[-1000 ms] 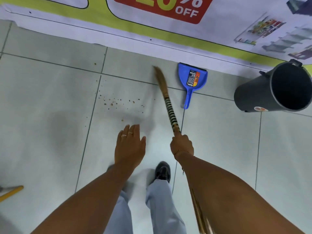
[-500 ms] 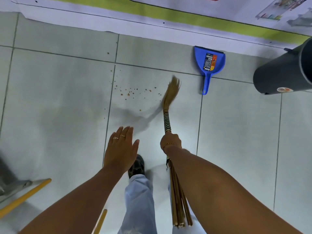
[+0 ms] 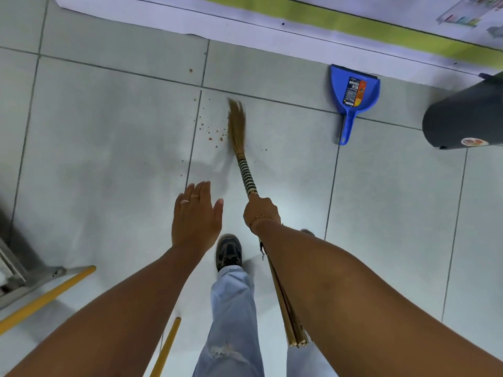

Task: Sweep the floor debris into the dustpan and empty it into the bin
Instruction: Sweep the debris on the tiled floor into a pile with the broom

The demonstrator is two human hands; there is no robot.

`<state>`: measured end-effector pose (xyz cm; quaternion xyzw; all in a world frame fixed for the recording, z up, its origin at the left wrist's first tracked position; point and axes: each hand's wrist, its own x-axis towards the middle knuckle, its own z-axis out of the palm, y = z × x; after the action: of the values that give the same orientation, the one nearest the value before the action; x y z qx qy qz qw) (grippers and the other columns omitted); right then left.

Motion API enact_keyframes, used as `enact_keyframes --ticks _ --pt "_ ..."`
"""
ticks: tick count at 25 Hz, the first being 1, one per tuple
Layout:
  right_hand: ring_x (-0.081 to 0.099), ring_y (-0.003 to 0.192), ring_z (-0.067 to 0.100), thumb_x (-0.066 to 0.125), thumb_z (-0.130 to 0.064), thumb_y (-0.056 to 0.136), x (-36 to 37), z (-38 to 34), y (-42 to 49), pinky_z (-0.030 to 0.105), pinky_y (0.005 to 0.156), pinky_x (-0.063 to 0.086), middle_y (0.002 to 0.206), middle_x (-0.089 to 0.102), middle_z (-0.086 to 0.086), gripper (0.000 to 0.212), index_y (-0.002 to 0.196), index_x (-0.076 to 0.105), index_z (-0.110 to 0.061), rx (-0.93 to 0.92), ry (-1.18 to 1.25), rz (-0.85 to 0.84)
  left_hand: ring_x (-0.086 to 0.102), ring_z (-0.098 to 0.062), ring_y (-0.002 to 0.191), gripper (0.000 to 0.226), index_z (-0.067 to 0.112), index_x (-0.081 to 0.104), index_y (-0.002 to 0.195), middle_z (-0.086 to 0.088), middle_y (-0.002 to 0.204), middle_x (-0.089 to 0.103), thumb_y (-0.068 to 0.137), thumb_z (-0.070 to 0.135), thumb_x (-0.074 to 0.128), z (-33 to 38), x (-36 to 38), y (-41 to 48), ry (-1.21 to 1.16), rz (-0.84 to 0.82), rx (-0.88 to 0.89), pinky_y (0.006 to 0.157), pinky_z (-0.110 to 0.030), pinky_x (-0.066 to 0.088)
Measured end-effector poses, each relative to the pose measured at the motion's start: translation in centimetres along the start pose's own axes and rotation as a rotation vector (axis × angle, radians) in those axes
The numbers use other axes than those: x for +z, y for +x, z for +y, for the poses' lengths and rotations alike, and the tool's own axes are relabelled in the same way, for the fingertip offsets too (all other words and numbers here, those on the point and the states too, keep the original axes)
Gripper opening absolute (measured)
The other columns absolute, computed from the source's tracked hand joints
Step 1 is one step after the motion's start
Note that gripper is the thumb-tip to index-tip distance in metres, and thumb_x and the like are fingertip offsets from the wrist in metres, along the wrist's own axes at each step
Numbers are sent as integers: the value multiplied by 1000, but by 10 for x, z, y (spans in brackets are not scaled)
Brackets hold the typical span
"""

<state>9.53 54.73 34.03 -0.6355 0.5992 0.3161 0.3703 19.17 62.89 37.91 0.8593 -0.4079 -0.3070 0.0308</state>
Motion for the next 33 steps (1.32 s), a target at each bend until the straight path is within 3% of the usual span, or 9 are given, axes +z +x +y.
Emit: enact_keyframes --ticks 4,7,11,17,24,33 --pt "56 113 34 34 -18 99 8 17 -18 41 90 48 127 52 17 51 149 23 -24 -38 27 59 31 -32 138 49 6 35 138 -18 143 44 96 32 39 8 8 -8 -49 -1 -22 116 -43 25" --pt "58 110 35 33 -16 99 19 53 -31 40 87 47 125 53 19 55 150 17 -26 75 111 110 33 -33 137 49 5 36 136 -20 139 48 96 31 40 11 15 -21 -64 -19 -16 115 -44 27" --pt "59 114 31 35 -13 98 40 80 -30 34 85 49 126 58 17 44 142 34 -8 241 38 -34 31 -32 139 49 5 36 137 -19 141 47 96 32 40 3 21 -36 -70 -44 -13 116 -42 27" --pt "61 112 29 40 -17 96 63 35 -29 32 89 48 123 62 15 33 123 54 -4 199 166 -121 36 -32 136 49 4 39 136 -19 139 49 95 31 43 -28 21 -48 -27 -55 -26 114 -43 30" --pt "59 115 29 42 -19 95 59 -10 -14 32 91 49 127 59 15 37 127 51 -4 130 191 -119 51 -41 123 45 -3 50 125 -25 125 60 90 24 57 -52 15 -54 31 12 -3 103 -51 43" --pt "61 109 33 37 -23 97 28 -26 -41 37 92 52 122 61 15 40 136 43 -14 -30 260 8 37 -35 135 49 2 40 135 -21 139 49 94 28 46 -36 -18 -46 -48 48 -52 113 -45 31"
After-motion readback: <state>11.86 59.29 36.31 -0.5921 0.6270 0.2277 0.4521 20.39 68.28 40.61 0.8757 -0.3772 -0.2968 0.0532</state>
